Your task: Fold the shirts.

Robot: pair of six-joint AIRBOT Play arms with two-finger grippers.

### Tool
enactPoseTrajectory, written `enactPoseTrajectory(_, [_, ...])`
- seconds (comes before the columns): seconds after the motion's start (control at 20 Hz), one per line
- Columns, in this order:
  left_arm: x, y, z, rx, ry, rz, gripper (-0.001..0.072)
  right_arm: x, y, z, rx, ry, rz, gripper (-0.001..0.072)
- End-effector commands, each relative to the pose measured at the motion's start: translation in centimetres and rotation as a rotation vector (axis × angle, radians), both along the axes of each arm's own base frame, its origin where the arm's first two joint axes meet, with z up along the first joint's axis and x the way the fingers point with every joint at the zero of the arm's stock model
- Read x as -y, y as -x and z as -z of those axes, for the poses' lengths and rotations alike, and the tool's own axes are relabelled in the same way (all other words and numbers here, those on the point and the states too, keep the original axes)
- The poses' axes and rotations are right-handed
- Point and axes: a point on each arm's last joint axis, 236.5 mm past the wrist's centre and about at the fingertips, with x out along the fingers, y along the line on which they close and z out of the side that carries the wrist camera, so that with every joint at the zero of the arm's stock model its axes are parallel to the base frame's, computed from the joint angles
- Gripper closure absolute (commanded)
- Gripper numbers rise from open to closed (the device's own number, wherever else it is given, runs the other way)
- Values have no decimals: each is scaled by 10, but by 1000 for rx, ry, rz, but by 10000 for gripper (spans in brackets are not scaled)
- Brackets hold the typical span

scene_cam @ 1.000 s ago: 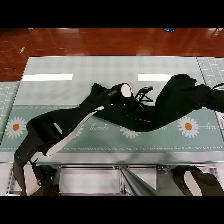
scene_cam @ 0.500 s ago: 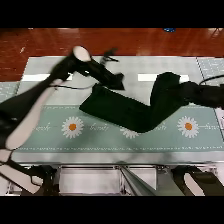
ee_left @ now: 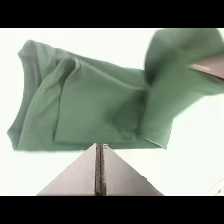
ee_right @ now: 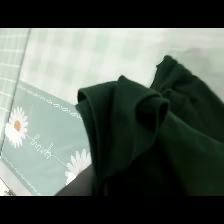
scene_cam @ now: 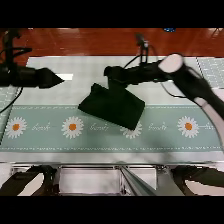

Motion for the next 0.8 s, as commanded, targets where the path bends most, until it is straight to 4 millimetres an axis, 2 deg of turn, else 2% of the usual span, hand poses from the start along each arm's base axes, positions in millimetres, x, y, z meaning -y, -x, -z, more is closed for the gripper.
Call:
enactPoseTrajectory(0.0, [-10, 38, 16, 37, -2, -52, 690, -65, -12, 60, -91, 1, -42, 676])
enactPoseTrajectory(0.05, [-10, 44, 26, 16, -1, -52, 690, -73, -13, 75, -111, 1, -40, 547])
enactPoseTrajectory(0.1, [-10, 48, 37, -12, -2, -52, 690, -80, -10, 88, -141, -2, -45, 339])
enactPoseTrajectory(0.15, [-11, 48, 47, -32, 0, -60, 690, -83, -4, 97, -174, -1, -65, 299])
enactPoseTrajectory(0.25, [-15, 39, 58, -29, 1, -96, 690, -76, 6, 98, -223, 7, -103, 300])
enactPoseTrajectory(0.35, [-24, 22, 55, 8, 4, -151, 689, -45, 8, 71, -255, -4, -132, 300])
enactPoseTrajectory(0.45, [-41, 8, 45, 44, 5, -211, 689, 8, 4, 24, -225, 8, -126, 301])
enactPoseTrajectory(0.55, [-59, 2, 34, 71, 2, -264, 689, 78, 7, -20, -127, 141, -59, 301])
enactPoseTrajectory(0.65, [-73, -1, 29, 83, 1, -305, 689, 165, 22, -45, -33, 415, 100, 301])
enactPoseTrajectory(0.75, [-75, -1, 29, 80, 1, -309, 689, 239, 45, -56, 20, 598, 339, 301])
